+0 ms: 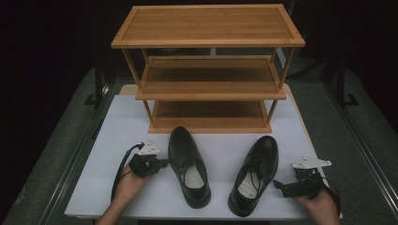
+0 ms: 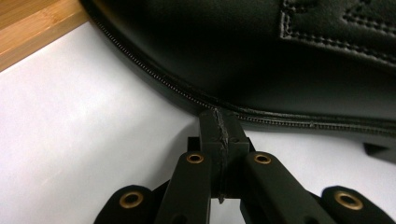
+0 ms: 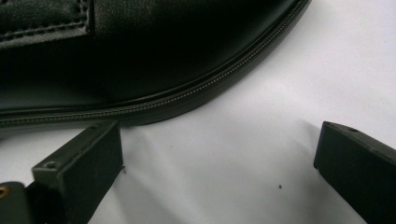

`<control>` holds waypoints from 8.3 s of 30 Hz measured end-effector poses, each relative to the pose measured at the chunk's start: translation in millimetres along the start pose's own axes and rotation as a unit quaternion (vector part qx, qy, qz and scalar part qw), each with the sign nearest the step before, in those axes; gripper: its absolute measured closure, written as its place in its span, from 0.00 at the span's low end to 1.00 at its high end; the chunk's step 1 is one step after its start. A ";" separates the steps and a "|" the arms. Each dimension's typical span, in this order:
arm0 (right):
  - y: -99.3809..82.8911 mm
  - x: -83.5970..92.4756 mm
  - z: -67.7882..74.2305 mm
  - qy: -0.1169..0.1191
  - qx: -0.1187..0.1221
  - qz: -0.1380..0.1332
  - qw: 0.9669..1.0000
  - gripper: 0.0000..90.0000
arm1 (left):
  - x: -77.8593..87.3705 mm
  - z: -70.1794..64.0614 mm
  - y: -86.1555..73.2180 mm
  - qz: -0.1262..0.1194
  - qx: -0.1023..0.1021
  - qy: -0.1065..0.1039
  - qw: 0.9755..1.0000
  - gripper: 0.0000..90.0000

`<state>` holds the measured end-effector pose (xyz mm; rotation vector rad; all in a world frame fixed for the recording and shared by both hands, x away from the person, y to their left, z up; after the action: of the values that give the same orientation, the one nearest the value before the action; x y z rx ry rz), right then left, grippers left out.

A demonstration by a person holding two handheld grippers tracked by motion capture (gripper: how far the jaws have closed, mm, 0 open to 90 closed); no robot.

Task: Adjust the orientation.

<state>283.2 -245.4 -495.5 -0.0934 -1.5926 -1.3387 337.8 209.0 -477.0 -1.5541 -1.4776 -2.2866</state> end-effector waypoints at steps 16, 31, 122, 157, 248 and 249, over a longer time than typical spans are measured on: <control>0.0 -0.1 -0.1 0.000 0.001 -0.001 1.000 0.01 | -24.0 -3.2 24.4 -0.007 -0.003 -0.006 1.000 1.00; 0.1 0.2 -0.2 0.001 0.000 0.000 1.000 0.01 | -9.9 3.2 17.0 -0.002 -0.006 0.003 1.000 0.74; 31.7 -12.2 62.2 0.139 0.065 0.001 0.988 1.00 | 57.5 36.3 -80.3 0.004 0.044 0.076 0.996 0.00; 95.8 -41.1 -13.1 0.055 0.015 -0.030 0.998 1.00 | 57.3 36.2 -80.2 0.003 0.045 0.077 0.996 0.00; 73.3 -46.5 66.4 0.130 0.054 -0.015 0.990 0.88 | 57.7 36.2 -80.3 0.005 0.044 0.076 0.996 0.00; 73.9 -42.3 61.8 0.121 0.049 -0.021 0.991 0.82 | 57.7 36.2 -80.3 0.005 0.044 0.075 0.996 0.00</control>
<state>310.4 -148.0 -466.5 0.1585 -1.4582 -1.2509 296.6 305.3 -487.7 -1.3312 -1.5075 -2.2434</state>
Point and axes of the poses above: each handheld gripper's, and its own axes: x roughly backward along the jaws, y roughly out of its top, z roughly to its left, the point moved 5 cm from there along -x, roughly forward along the jaws, and after that the axes turned 8 degrees about y, right-handed, at the moved point
